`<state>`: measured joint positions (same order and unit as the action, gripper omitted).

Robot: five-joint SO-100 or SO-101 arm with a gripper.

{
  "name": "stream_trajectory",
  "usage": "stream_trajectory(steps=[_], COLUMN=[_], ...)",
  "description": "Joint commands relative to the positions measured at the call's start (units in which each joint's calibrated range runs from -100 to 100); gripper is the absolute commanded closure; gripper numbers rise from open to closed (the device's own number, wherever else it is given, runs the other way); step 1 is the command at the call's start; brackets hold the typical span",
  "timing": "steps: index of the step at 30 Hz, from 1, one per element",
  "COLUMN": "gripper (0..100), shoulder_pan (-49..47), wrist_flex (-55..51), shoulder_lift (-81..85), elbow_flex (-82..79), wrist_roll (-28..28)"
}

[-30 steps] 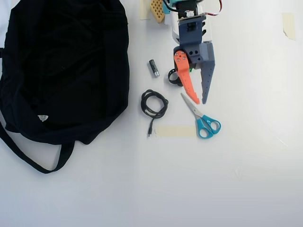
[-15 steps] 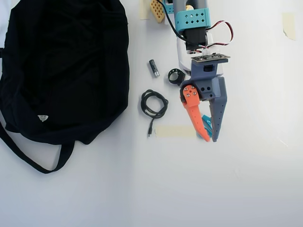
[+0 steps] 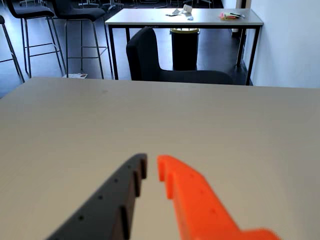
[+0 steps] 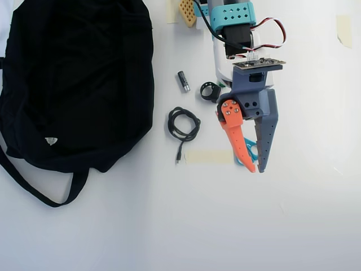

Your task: Put the cable into the black bag

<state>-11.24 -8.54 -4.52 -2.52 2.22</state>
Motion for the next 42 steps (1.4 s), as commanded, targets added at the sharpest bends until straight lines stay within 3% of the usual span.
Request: stream_trajectory(steps=[1,10,14,42], gripper=[97,97,97,97], shoulder_pan=[-0.7,0.5,0.7,-1.8], wrist_flex=[-0.2,-0.5,-5.4,-74.8], shoulder_lift=[0.7,1.6,1.8,11.5], elbow_flex=[2.2,2.2,2.2,2.7], wrist_roll=[-0.4,-0.4,-0.4,0.1])
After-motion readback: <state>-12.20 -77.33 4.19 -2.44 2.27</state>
